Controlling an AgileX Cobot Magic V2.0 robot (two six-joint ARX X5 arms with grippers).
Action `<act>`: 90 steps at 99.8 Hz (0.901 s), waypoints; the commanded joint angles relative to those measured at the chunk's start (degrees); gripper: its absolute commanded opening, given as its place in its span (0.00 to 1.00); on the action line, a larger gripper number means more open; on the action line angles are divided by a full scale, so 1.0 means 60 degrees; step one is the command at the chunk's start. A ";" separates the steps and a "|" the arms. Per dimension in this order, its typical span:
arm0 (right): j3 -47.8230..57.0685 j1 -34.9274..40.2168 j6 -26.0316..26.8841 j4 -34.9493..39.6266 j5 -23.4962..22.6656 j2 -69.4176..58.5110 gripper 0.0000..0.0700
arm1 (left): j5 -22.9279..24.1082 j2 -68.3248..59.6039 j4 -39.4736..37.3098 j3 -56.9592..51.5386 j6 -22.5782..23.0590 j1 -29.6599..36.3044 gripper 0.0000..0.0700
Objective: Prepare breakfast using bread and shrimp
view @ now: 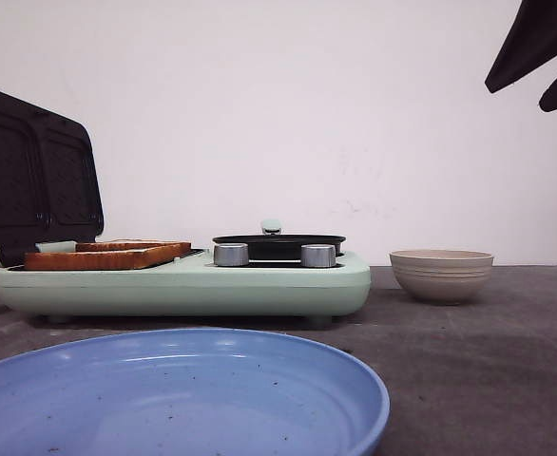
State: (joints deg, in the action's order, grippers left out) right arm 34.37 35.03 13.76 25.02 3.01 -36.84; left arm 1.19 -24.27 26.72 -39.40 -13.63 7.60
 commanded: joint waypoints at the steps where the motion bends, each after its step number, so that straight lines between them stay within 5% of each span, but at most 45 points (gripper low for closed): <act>1: 0.0058 0.0058 0.0106 -0.0091 0.0007 -0.0029 0.48 | 0.0000 -0.0284 -0.0233 -0.0375 -0.0280 -0.0025 0.83; 31: 0.0058 0.0058 0.0102 -0.0091 0.0004 -0.0029 0.48 | 0.0423 -0.2561 -0.0514 -0.2146 -0.0441 -0.1035 0.83; 74: 0.0058 0.0062 0.0055 -0.0084 -0.0025 -0.0029 0.48 | -0.4204 -0.6641 -0.0528 -0.4663 -0.3147 -0.4386 0.83; 90: 0.0058 0.0062 -0.0084 -0.0087 -0.0029 -0.0029 0.48 | -0.5005 -0.7690 -0.0831 -0.4758 -0.3789 -0.4801 0.83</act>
State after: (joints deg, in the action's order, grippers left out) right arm 34.37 35.03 13.72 25.02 2.85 -36.84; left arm -27.20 -68.51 23.35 -67.07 -33.15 -20.56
